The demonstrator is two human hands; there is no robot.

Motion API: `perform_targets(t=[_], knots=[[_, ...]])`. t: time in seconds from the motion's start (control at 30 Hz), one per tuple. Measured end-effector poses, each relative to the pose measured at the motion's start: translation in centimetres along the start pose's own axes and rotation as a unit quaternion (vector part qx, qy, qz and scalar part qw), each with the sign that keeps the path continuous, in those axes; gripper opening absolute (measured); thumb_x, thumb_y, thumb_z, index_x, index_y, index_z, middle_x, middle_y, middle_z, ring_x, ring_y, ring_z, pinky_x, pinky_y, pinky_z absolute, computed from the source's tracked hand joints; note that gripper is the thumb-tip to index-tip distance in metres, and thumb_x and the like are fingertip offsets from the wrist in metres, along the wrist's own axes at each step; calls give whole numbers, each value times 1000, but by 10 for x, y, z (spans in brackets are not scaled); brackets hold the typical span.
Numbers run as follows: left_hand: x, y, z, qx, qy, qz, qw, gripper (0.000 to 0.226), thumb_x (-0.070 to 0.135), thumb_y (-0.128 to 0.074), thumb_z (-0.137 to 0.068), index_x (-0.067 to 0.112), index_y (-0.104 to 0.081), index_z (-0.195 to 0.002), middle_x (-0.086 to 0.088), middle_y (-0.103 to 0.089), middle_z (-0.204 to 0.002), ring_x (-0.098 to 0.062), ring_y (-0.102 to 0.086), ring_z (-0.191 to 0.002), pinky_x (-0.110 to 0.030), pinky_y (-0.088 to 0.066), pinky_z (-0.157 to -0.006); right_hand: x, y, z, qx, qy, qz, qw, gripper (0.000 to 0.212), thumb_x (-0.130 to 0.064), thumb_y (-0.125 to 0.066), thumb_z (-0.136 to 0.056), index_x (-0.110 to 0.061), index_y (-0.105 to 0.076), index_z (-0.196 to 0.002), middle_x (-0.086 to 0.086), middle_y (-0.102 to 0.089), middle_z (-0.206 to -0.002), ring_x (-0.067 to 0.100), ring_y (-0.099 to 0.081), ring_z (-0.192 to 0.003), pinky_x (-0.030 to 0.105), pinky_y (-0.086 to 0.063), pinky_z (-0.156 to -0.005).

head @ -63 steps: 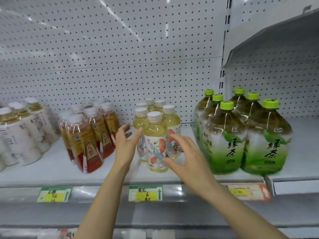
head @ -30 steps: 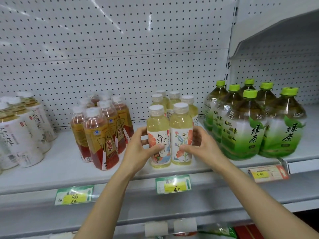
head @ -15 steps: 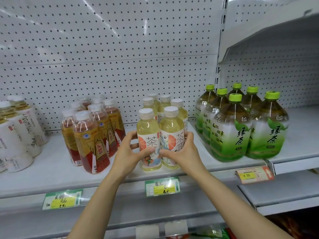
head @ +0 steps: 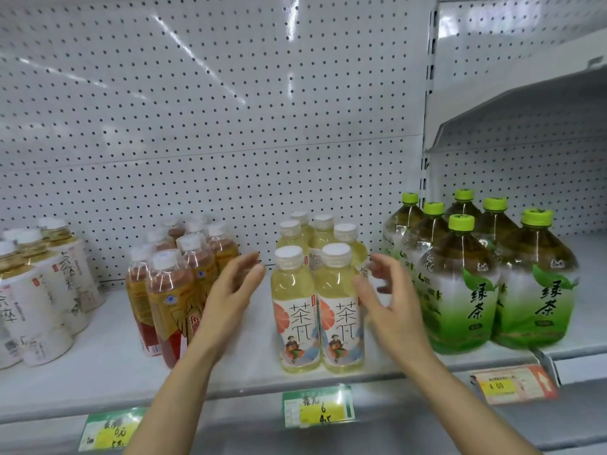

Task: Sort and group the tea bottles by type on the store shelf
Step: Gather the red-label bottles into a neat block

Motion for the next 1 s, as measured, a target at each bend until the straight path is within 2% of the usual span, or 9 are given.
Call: perform_targets(t=[0.13,0.27,0.37,0.47,0.53,0.63,0.77,0.9,1.0], knots=[[20,2,-66,20,-13,-56,998,54,37,-65,-94,21,-50,-143,10,-55,-136,-8,-56,-119,-20,-43,-89,-22,8,-66,6,3,19,1000,47,-42,-64,-90,-24,-51,-131,-9,-53,-128,10,-50,-118,36,-44,-103],[18,-24,-101,-63,23,-77,995,52,30,-67,-94,15,-52,-141,5,-61,-126,-12,-61,-110,-27,-51,-92,-18,-9,-109,-104,-57,34,992,38,-33,-68,-90,-22,-60,-126,-1,-62,-123,15,-59,-108,42,-50,-98],[12,-31,-111,-89,39,-64,993,45,26,-67,-95,14,-57,-137,3,-69,-118,-4,-66,-101,-29,-53,-97,-11,-17,-119,-169,-86,4,982,37,-26,-72,-87,-24,-64,-123,0,-64,-124,17,-59,-112,40,-48,-101],[10,-38,-111,-113,42,-50,991,35,27,-62,-98,16,-58,-131,12,-68,-114,11,-65,-92,-12,-54,-82,-8,-16,-121,-164,-85,-24,982,39,-26,-77,-83,-23,-67,-120,-4,-67,-116,16,-61,-110,36,-49,-98],[11,-39,-109,-104,38,-56,992,32,27,-57,-101,16,-58,-131,8,-68,-117,7,-64,-94,-8,-50,-72,-9,-16,-120,-140,-73,-41,987,37,-27,-81,-79,-21,-70,-113,-7,-70,-106,13,-64,-101,28,-50,-87],[13,-37,-105,-87,32,-85,992,32,33,-55,-102,16,-57,-129,5,-68,-118,-6,-65,-100,-17,-48,-74,-8,-20,-116,-110,-56,-25,992,36,-35,-85,-72,-24,-72,-104,-9,-71,-99,10,-65,-93,27,-52,-82],[20,-28,-97,-90,21,-135,986,25,39,-56,-100,20,-56,-117,9,-67,-107,-4,-63,-90,-22,-46,-73,-11,-27,-115,-98,-58,12,993,62,-60,-84,-49,-29,-71,-100,-10,-72,-95,12,-67,-89,42,-56,-85],[21,-17,-88,-111,16,-113,987,20,35,-58,-99,23,-61,-114,11,-73,-103,-3,-68,-91,-14,-47,-71,-20,-33,-116,-123,-61,30,990,70,-67,-82,-35,-28,-69,-92,-9,-67,-87,15,-67,-84,41,-57,-80],[21,-15,-82,-126,16,-75,989,24,33,-57,-100,25,-60,-122,13,-72,-111,1,-68,-98,-15,-50,-77,-26,-38,-118,-177,-68,16,982,55,-49,-90,-53,-23,-69,-97,-4,-65,-90,14,-64,-80,29,-54,-67]])
Point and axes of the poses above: each hand's wrist, its own z-axis away from the middle knuckle, its own y-axis out of the back of the hand, x = y × z, the point moved 5 cm from there along -z, towards the middle knuckle
